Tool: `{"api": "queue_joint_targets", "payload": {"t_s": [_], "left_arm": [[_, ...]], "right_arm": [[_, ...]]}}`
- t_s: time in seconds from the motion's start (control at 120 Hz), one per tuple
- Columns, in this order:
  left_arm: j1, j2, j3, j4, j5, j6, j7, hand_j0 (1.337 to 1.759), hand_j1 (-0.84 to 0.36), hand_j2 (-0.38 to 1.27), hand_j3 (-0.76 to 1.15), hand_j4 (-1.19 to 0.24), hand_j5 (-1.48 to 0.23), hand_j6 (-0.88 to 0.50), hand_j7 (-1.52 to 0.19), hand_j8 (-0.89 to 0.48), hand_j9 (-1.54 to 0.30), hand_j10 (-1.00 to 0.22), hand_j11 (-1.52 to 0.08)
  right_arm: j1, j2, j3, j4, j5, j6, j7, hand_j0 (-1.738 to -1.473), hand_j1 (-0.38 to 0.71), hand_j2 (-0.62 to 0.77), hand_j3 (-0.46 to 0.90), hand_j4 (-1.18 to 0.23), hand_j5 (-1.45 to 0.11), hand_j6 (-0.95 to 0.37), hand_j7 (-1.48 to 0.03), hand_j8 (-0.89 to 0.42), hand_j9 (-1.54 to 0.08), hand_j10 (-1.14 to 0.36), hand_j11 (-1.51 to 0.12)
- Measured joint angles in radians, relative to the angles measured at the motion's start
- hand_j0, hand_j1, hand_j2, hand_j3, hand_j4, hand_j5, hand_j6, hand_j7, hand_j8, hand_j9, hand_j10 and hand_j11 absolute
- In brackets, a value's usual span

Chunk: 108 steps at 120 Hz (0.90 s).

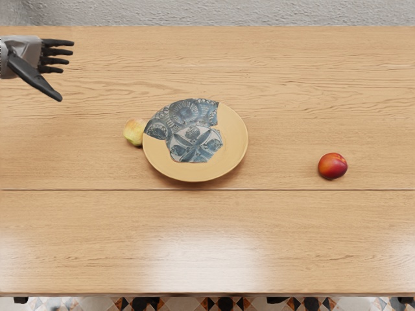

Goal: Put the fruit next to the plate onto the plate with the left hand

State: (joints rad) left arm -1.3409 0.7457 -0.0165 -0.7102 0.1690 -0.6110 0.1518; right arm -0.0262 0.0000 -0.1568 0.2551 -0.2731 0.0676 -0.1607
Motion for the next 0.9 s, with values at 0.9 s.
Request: {"api": "queue_joint_targets", "payload": {"t_s": [0.9], "left_arm": [[0.090,-0.407,0.235,-0.029,0.221,0.609,-0.097,1.658,0.35,0.00,0.00,0.00,0.00,0.00,0.00,0.00,0.00,0.00,0.00]], "right_arm": [[-0.003,0.000,0.000,-0.009,0.000,-0.008,0.000,-1.658,-0.32,0.00,0.00,-0.02,-0.03,-0.02,-0.03,-0.02,-0.03,-0.02,-0.03]]}}
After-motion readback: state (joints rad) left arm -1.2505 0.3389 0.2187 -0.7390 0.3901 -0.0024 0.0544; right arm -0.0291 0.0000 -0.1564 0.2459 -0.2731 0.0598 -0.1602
